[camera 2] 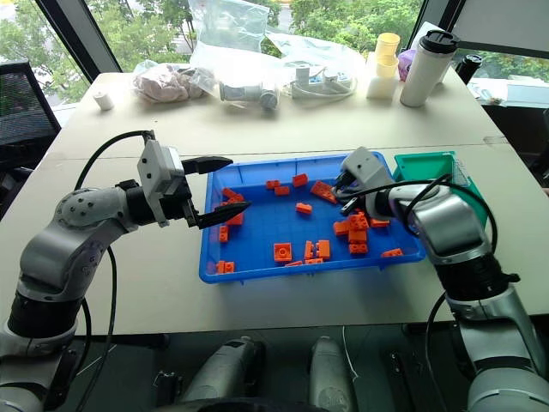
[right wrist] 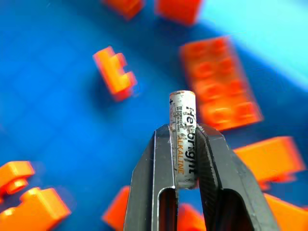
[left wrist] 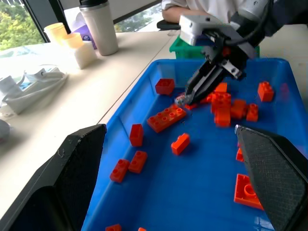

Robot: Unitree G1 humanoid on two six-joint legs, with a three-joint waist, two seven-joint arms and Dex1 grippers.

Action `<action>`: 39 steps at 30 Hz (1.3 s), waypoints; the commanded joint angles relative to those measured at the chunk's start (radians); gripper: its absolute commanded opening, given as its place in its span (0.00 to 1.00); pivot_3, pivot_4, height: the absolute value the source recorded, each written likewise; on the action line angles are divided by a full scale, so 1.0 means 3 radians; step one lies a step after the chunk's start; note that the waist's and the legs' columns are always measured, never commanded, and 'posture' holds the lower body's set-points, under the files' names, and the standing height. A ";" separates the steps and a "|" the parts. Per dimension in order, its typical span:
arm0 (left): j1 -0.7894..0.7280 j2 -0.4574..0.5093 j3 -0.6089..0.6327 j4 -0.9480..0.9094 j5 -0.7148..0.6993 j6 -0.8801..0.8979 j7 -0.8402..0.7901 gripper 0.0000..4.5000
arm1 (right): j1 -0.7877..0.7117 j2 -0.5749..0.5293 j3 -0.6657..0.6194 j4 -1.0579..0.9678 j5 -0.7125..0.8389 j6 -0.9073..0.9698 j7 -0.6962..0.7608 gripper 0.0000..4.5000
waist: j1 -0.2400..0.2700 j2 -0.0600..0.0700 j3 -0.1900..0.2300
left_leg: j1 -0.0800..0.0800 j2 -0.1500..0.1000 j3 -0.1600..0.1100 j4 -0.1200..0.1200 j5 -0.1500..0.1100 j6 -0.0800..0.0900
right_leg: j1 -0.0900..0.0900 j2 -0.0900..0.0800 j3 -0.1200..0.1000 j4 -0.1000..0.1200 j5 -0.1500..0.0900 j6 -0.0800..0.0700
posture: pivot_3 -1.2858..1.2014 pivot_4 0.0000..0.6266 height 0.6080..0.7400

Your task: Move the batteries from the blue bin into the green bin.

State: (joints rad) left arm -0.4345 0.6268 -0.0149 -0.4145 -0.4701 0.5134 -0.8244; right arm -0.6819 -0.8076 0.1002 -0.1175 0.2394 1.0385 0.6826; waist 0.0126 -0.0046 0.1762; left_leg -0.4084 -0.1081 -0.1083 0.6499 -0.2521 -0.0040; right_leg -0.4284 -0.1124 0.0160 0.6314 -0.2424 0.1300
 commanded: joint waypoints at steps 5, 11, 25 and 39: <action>-0.0062 -0.0020 0.0024 0.0007 0.0003 -0.0113 -0.0029 1.00 | -0.0220 -0.0698 -0.0530 0.0783 -0.0261 -0.0440 -0.0028 0.01 | -0.0008 -0.0002 -0.0001 | 0.0001 0.0002 0.0001 -0.0001 0.0000 0.0000 | 0.0003 0.0000 -0.0002 -0.0003 0.0000 0.0000 | 0.52 0.24 1.00; -0.0122 -0.0075 -0.0032 0.0137 0.0026 -0.0183 -0.0089 1.00 | 0.0191 -0.0937 -0.0526 0.0934 -0.0306 -0.0740 0.0265 0.01 | -0.0027 0.0001 0.0000 | 0.0001 0.0004 0.0005 -0.0004 0.0000 0.0000 | 0.0000 0.0001 0.0001 -0.0001 0.0000 0.0000 | 0.52 0.24 1.00; -0.0164 -0.0081 0.0001 0.0134 -0.0028 -0.0101 -0.0146 1.00 | 0.0338 -0.0870 -0.0763 0.0711 -0.0145 -0.0750 0.0356 1.00 | -0.0011 0.0001 0.0000 | 0.0001 0.0003 0.0005 -0.0001 0.0000 0.0000 | 0.0000 0.0001 0.0002 -0.0001 0.0000 0.0000 | 0.52 0.24 1.00; -0.0101 0.0115 0.0245 0.0010 -0.0206 0.0097 -0.0137 1.00 | 0.0721 -0.1119 -0.0975 -0.0651 0.0707 -0.0688 0.1286 1.00 | -0.0001 0.0002 0.0001 | 0.0001 0.0003 0.0002 0.0002 -0.0009 0.0015 | 0.0004 -0.0001 0.0000 -0.0002 0.0000 0.0001 | 0.52 0.24 1.00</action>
